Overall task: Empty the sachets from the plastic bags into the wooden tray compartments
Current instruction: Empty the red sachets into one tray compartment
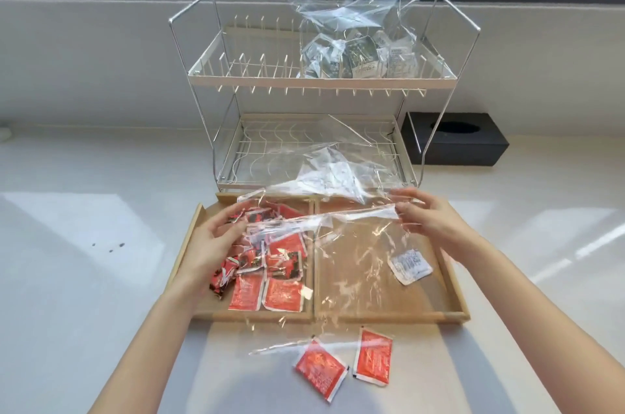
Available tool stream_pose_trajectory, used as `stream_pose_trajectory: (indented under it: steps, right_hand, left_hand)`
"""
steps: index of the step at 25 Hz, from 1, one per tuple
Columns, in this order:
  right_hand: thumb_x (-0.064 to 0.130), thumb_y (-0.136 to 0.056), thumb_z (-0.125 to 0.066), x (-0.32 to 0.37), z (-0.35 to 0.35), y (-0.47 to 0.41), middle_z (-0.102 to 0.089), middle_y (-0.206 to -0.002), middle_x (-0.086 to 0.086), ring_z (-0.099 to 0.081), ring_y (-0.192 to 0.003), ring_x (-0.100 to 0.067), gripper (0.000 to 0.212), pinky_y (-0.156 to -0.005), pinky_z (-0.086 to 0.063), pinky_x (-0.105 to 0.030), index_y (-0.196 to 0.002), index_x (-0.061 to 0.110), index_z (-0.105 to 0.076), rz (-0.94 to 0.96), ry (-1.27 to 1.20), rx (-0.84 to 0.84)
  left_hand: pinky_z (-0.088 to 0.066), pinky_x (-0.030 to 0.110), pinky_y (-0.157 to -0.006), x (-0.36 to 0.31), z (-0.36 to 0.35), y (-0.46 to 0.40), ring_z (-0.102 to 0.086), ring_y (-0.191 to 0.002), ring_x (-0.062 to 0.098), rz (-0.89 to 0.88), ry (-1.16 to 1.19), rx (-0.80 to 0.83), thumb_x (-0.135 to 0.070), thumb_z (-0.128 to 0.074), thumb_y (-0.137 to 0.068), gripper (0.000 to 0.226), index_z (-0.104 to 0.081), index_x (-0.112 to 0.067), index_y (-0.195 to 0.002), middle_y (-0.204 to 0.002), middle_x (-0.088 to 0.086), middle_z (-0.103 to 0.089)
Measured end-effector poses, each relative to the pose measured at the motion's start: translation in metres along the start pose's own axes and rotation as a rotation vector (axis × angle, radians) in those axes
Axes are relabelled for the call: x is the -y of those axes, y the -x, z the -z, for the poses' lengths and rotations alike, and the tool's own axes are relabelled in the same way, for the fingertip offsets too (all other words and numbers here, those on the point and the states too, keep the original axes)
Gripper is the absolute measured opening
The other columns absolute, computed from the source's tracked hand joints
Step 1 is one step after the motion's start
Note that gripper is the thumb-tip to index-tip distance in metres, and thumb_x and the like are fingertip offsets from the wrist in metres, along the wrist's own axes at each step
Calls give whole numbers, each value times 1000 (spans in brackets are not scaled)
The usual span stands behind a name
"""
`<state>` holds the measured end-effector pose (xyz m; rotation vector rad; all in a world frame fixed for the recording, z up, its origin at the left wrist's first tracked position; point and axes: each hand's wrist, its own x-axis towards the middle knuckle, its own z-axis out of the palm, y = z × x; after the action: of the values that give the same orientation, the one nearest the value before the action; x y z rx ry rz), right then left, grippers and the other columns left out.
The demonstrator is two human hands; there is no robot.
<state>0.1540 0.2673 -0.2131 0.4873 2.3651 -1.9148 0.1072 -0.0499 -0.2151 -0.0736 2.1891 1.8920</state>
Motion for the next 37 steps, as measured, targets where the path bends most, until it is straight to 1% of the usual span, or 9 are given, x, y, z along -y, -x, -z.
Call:
stream_pose_trajectory:
  steps: [7, 10, 12, 15, 21, 24, 27, 31, 37]
  right_hand:
    - [23, -75, -64, 25, 22, 22, -71, -72, 8, -64, -67, -4, 6, -62, -49, -13, -80, 27, -65, 207, -194, 34]
    - [38, -63, -75, 19, 27, 29, -72, -70, 6, -65, -64, -4, 16, -61, -51, -12, -69, 26, -67, 249, -221, 67]
    - [13, -78, -65, 13, 32, 32, -71, -63, 7, -64, -57, -3, 13, -55, -50, -12, -69, 22, -66, 253, -244, 65]
    - [-9, -84, -47, 8, 44, 37, -70, -62, 9, -63, -55, -4, 46, -54, -50, -14, -65, 26, -70, 229, -175, 97]
    - [4, -91, -31, 9, 72, 47, -75, -85, 7, -67, -84, -2, 41, -76, -52, -21, -87, 20, -69, 158, -126, 62]
    - [20, -94, -38, 12, 85, 56, -71, -97, 6, -66, -90, -4, 31, -79, -46, -22, -91, 22, -69, 175, -135, 64]
    - [11, -86, -57, 11, 103, 64, -75, -86, 9, -68, -86, -7, 18, -78, -50, -20, -93, 25, -66, 251, -77, 27]
    - [2, -85, -56, 16, 132, 76, -75, -78, 12, -68, -75, -3, 29, -70, -52, -11, -101, 25, -59, 281, -83, 12]
    - [4, -85, -57, 19, 189, 90, -73, -73, 12, -65, -72, 3, 18, -70, -50, -12, -87, 21, -64, 304, -42, -63]
  left_hand:
    - [-53, 13, -51, -38, 2, 20, -66, -56, 4, -149, 212, 47, -3, -50, -85, 22, -67, -16, -85, -65, -6, -74]
    - [-54, 15, -54, -36, 1, 29, -67, -59, 6, -160, 192, 69, -2, -49, -85, 30, -72, -17, -71, -66, -4, -74]
    - [-53, 14, -54, -33, -3, 33, -65, -57, 5, -149, 167, 68, -3, -50, -85, 25, -70, -14, -74, -63, -4, -73]
    - [-51, 16, -60, -32, -11, 39, -63, -60, 7, -168, 67, 27, -3, -53, -85, 21, -69, -14, -78, -63, -7, -72]
    - [-45, 21, -70, -46, -35, 49, -61, -73, 9, -175, 12, 52, -4, -38, -91, 34, -68, -19, -84, -92, 1, -69]
    - [-46, 21, -72, -53, -48, 54, -64, -77, 6, -208, -13, 56, -13, -43, -92, 26, -67, -23, -88, -87, -6, -71]
    - [-51, 14, -69, -60, -63, 59, -65, -77, 4, -265, -78, 77, -8, -52, -86, 24, -64, -27, -93, -80, -12, -73]
    - [-48, 6, -61, -74, -90, 65, -66, -68, -3, -311, -76, 79, -2, -51, -86, 30, -59, -28, -99, -76, -19, -72]
    - [-50, 7, -66, -87, -143, 75, -64, -71, -6, -363, -143, 55, -4, -55, -84, 27, -63, -29, -90, -73, -19, -72]
